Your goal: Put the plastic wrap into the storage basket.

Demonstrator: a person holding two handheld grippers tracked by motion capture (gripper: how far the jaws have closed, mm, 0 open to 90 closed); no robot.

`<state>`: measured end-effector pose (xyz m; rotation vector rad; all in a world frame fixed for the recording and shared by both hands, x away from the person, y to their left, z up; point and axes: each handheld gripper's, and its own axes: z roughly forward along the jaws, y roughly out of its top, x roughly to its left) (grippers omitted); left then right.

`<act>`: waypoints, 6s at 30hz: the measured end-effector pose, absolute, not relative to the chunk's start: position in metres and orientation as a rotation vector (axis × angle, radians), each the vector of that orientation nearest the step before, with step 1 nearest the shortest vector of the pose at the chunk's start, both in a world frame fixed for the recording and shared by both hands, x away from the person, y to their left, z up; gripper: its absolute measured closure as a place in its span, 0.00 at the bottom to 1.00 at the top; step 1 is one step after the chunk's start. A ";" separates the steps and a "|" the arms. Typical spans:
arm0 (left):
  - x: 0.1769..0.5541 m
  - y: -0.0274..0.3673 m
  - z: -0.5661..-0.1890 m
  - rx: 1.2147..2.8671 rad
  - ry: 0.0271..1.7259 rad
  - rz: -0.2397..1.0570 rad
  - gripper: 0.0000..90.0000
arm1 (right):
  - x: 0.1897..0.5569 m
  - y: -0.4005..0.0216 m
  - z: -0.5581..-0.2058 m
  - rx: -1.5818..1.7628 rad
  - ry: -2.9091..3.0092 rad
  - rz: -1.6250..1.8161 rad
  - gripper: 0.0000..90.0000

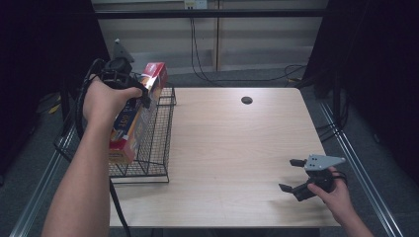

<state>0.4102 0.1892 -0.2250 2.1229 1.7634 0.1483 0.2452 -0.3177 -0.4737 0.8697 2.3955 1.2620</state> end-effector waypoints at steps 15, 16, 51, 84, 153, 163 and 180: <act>0.415 0.206 -0.226 2.083 1.816 0.164 0.49 | 0.245 -0.318 -0.474 0.874 2.396 1.262 0.02; 0.415 0.208 -0.226 2.076 1.823 0.165 0.49 | 0.245 -0.318 -0.474 0.874 2.396 1.262 0.02; 0.411 0.252 -0.236 2.004 1.934 0.209 0.49 | 0.246 -0.317 -0.474 0.871 2.394 1.269 0.02; 0.415 0.278 -0.269 1.959 2.075 0.237 0.49 | 0.246 -0.315 -0.476 0.864 2.408 1.255 0.02; 0.411 0.229 -0.262 1.919 1.826 0.210 0.29 | 0.245 -0.315 -0.476 0.863 2.414 1.259 0.02; 0.405 0.209 -0.265 1.986 1.712 0.175 0.26 | 0.244 -0.314 -0.476 0.865 2.412 1.263 0.02; 0.393 0.166 -0.279 2.069 1.503 0.124 0.19 | 0.243 -0.314 -0.476 0.862 2.409 1.261 0.02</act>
